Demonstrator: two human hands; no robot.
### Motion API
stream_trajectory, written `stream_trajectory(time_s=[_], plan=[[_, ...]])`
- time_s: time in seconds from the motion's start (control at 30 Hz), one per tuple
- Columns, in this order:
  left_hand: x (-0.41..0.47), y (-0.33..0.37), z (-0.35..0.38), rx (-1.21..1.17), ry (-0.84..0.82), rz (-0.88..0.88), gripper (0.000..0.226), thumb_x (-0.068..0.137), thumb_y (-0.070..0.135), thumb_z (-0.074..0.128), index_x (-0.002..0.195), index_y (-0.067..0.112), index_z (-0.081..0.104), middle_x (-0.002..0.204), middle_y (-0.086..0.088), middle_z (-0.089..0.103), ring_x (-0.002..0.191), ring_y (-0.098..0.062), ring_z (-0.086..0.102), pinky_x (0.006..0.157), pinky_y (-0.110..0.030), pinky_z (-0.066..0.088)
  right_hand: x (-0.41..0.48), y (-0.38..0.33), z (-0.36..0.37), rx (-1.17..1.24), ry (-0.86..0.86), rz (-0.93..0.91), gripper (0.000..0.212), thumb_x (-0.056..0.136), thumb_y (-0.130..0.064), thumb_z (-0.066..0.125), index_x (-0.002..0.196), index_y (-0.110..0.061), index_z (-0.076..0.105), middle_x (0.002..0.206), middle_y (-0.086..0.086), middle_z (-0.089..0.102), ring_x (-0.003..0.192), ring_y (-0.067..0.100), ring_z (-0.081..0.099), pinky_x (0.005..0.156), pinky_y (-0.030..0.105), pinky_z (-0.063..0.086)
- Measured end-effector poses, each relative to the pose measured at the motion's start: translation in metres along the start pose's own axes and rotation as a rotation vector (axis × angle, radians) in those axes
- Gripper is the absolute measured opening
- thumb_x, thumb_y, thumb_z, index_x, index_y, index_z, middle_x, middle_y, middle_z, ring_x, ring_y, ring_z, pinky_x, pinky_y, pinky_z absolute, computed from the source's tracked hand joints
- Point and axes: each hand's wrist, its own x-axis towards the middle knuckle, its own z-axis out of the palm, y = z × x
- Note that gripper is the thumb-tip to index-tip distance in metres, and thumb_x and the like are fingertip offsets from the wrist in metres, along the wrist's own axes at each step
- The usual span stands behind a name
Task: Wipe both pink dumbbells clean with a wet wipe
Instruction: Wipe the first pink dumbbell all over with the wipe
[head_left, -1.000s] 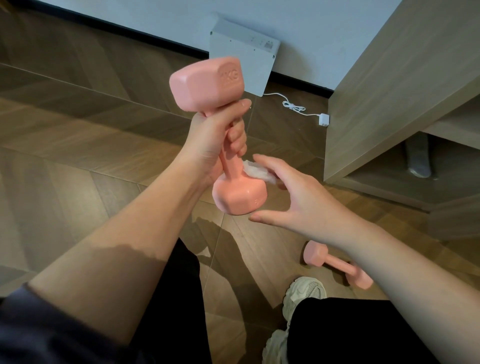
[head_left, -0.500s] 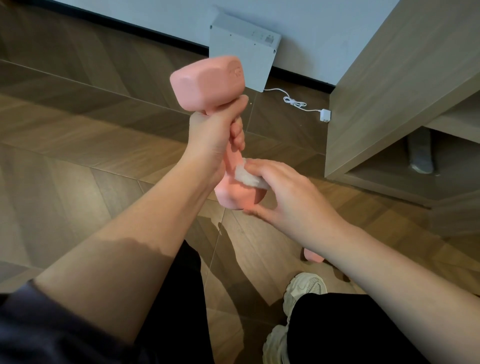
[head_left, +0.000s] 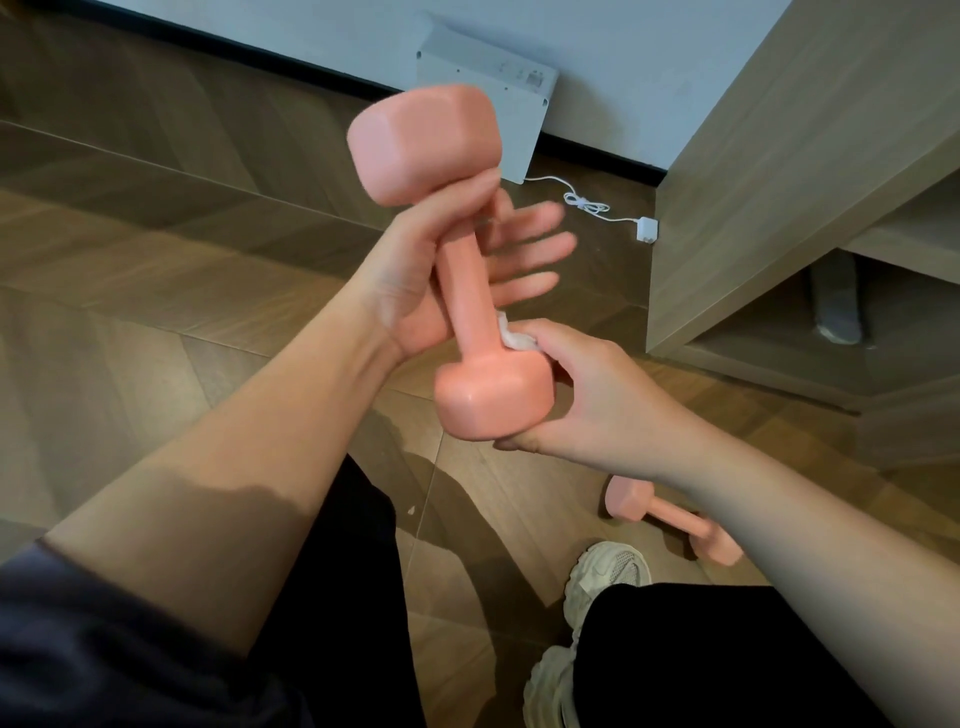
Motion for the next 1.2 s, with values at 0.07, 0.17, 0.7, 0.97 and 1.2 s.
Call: stream_trajectory(time_s=[0.07, 0.17, 0.7, 0.97, 1.2], plan=[[0.0, -0.002, 0.002, 0.044, 0.069, 0.0, 0.045, 0.096, 0.026, 0.049, 0.052, 0.019, 0.044, 0.045, 0.005, 0.044, 0.042, -0.01, 0.047, 0.044, -0.022, 0.041, 0.0, -0.002, 0.0, -0.036, 0.009, -0.009, 0.061, 0.06, -0.033, 0.09, 0.111, -0.022, 0.059, 0.101, -0.013, 0.062, 0.093, 0.003, 0.056, 0.083, 0.025, 0.046], [0.003, -0.004, 0.004, 0.076, 0.155, 0.054, 0.054, 0.097, 0.023, 0.05, 0.044, 0.023, 0.038, 0.039, 0.007, 0.027, 0.035, -0.008, 0.027, 0.039, -0.022, 0.027, 0.0, -0.003, 0.001, -0.176, 0.082, -0.051, 0.049, 0.065, -0.036, 0.086, 0.096, -0.026, 0.05, 0.099, -0.011, 0.055, 0.086, 0.009, 0.054, 0.073, 0.04, 0.048], [0.007, -0.015, 0.008, 0.159, 0.392, 0.235, 0.044, 0.09, 0.015, 0.067, 0.055, 0.015, 0.04, 0.041, 0.0, 0.032, 0.037, -0.016, 0.03, 0.048, -0.031, 0.023, 0.004, -0.005, 0.006, -0.51, 0.144, -0.069, 0.056, 0.067, -0.037, 0.084, 0.114, -0.015, 0.062, 0.115, -0.002, 0.065, 0.106, 0.023, 0.061, 0.082, 0.034, 0.042], [0.006, -0.015, 0.007, 0.126, 0.415, 0.232, 0.04, 0.09, 0.015, 0.066, 0.06, 0.015, 0.039, 0.042, -0.001, 0.031, 0.038, -0.016, 0.03, 0.046, -0.028, 0.026, 0.005, -0.001, 0.004, -0.497, 0.02, -0.066, 0.073, 0.078, -0.046, 0.076, 0.14, -0.021, 0.045, 0.145, -0.005, 0.049, 0.134, 0.017, 0.044, 0.103, 0.035, 0.037], [0.007, -0.012, 0.003, 0.104, 0.487, 0.247, 0.039, 0.09, 0.015, 0.066, 0.06, 0.015, 0.042, 0.045, -0.001, 0.034, 0.038, -0.015, 0.032, 0.045, -0.025, 0.03, 0.004, -0.001, 0.011, -0.475, 0.138, -0.115, 0.062, 0.075, -0.032, 0.081, 0.129, -0.016, 0.054, 0.135, -0.002, 0.055, 0.122, 0.019, 0.053, 0.091, 0.038, 0.045]])
